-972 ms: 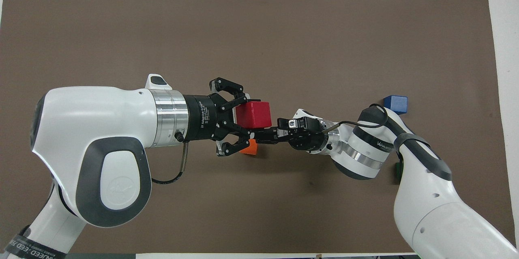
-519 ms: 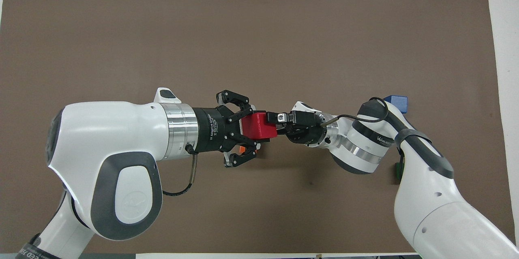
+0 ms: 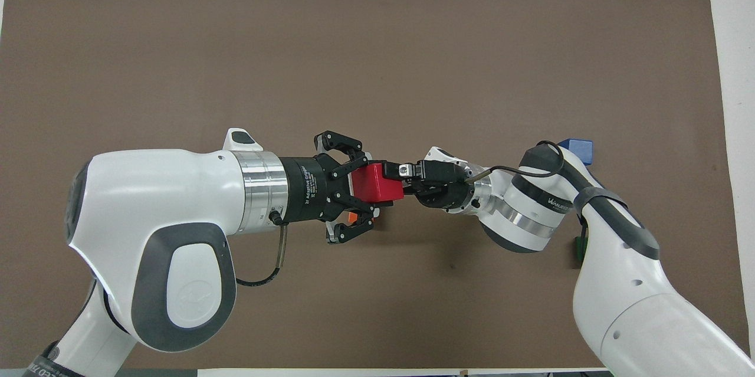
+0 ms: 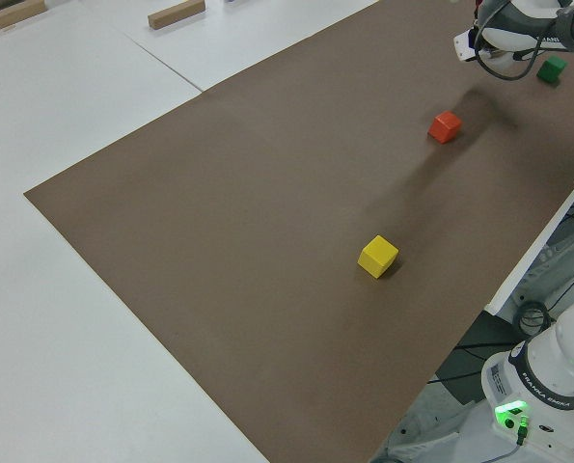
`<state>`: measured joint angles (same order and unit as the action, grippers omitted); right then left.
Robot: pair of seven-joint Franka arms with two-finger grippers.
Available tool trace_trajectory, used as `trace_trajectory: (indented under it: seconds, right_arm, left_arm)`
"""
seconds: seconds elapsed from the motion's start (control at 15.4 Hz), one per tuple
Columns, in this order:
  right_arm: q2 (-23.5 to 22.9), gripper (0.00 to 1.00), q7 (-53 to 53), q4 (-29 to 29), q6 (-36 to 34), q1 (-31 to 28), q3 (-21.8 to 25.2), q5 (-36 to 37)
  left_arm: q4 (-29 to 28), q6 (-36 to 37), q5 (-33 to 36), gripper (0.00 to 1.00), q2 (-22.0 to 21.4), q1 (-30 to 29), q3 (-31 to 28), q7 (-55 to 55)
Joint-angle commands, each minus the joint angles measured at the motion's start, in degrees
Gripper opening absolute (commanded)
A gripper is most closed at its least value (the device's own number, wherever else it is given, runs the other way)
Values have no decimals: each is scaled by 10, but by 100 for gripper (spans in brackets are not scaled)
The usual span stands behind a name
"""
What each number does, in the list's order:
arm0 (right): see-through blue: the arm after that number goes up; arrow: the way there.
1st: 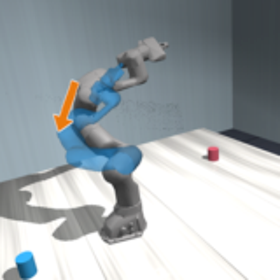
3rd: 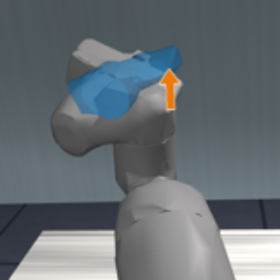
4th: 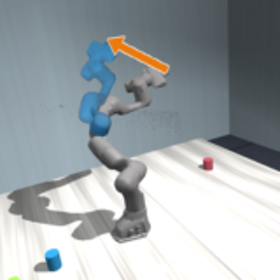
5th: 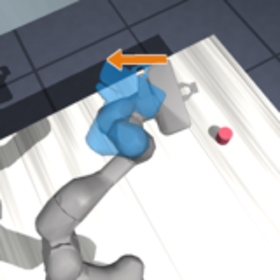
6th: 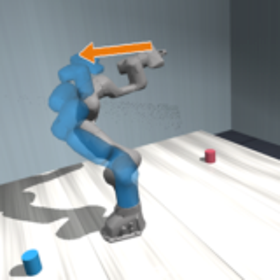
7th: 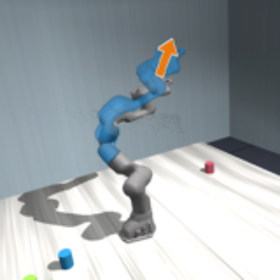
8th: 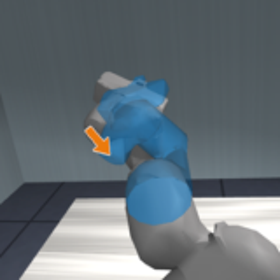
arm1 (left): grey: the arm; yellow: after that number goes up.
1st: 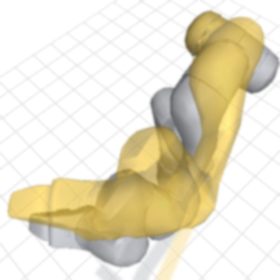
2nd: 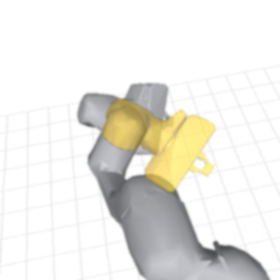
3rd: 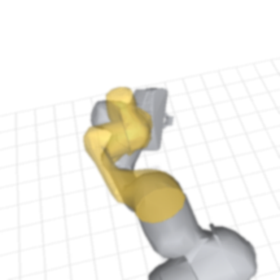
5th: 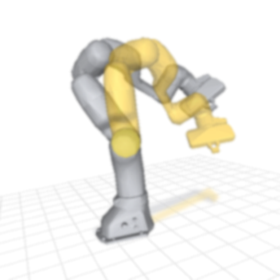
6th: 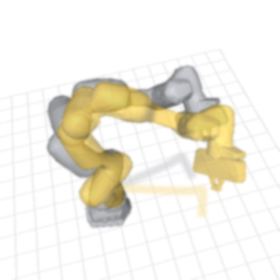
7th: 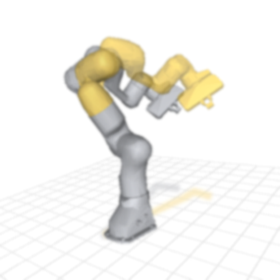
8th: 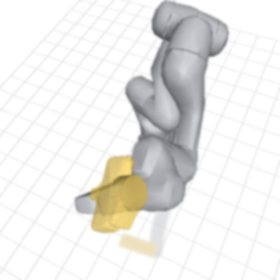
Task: Transfer red block to right arm and stack on blue block
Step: 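Open the left gripper and withdraw it while the right gripper pulls back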
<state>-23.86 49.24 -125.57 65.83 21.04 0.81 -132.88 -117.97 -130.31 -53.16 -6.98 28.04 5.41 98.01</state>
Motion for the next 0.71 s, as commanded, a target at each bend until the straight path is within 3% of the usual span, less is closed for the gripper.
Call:
trace_trajectory:
  seconds: [0.0,0.19,0.39,0.65]
  right_arm:
    - [-5,0,-5,13,18,-2,0,-12]
    - [0,0,-6,13,18,-4,1,-12]
    - [9,0,-14,12,25,-4,2,-6]
    - [80,0,-33,7,151,-14,2,47]
  left_arm:
    - [-16,0,-5,100,-21,2,-11,3]
    - [-14,15,8,100,-45,-53,-13,0]
    - [9,98,68,100,-46,-117,-12,-6]
    - [0,104,155,100,-47,-177,-13,-145]
